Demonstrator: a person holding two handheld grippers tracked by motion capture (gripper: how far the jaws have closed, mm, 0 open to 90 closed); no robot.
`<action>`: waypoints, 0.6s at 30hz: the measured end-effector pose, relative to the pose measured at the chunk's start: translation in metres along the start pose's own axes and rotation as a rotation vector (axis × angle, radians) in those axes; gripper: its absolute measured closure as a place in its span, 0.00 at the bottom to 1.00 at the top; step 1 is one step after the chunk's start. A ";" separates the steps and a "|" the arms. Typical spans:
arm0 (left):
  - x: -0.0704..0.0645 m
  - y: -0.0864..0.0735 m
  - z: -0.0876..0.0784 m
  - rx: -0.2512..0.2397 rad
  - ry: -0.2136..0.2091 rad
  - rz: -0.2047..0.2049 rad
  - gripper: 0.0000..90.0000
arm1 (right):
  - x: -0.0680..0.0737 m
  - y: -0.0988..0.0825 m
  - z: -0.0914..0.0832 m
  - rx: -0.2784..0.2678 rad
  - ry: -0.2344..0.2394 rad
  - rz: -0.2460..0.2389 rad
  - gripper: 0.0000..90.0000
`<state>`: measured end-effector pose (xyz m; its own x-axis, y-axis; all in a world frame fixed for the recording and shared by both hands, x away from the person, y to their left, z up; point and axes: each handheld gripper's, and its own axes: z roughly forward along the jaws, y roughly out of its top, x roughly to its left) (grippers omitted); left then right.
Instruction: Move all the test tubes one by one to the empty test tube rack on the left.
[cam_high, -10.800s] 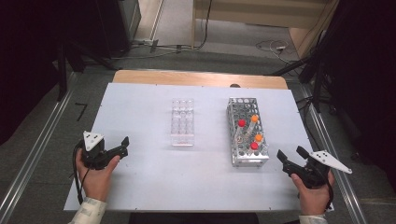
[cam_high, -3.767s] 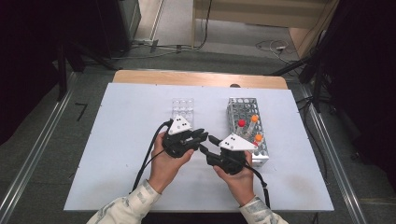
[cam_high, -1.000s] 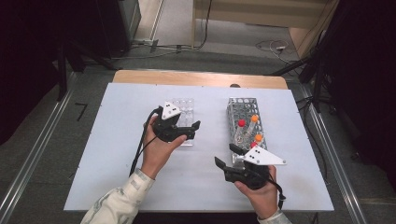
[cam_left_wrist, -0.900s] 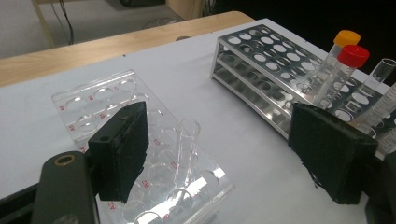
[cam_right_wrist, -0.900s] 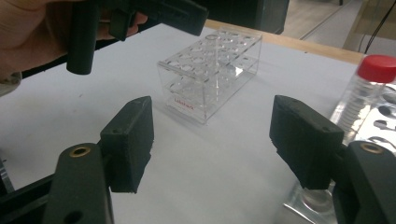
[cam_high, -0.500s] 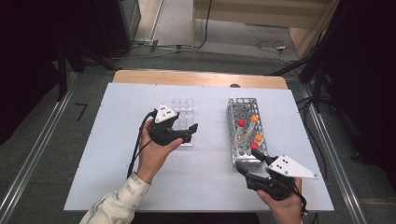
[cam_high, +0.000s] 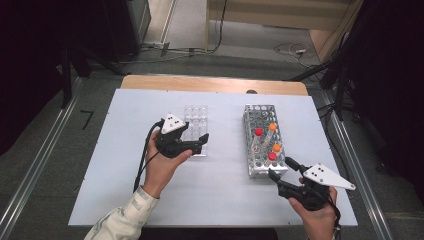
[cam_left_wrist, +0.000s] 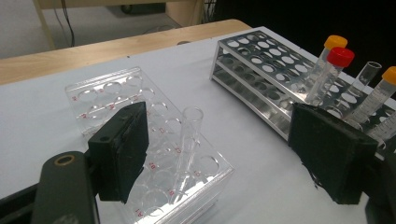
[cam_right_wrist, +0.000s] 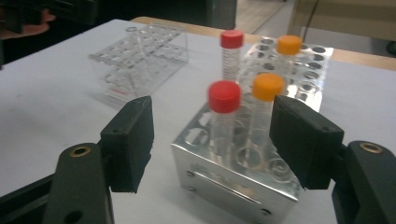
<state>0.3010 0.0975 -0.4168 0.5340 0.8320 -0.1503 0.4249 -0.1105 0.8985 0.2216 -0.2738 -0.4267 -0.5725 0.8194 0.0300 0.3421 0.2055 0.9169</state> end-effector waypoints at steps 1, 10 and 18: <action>0.001 0.000 0.000 0.003 0.001 -0.001 0.24 | -0.003 -0.001 0.000 0.004 -0.010 0.006 0.33; 0.002 0.000 0.001 0.001 0.001 -0.005 0.22 | -0.035 -0.009 0.010 0.033 -0.098 0.041 0.36; 0.001 -0.001 0.003 0.007 0.001 -0.005 0.22 | -0.051 -0.010 0.027 0.051 -0.133 0.039 0.49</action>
<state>0.3029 0.0973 -0.4192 0.5312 0.8332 -0.1538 0.4324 -0.1105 0.8949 0.2676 -0.3033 -0.4481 -0.4550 0.8904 0.0094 0.4019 0.1960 0.8945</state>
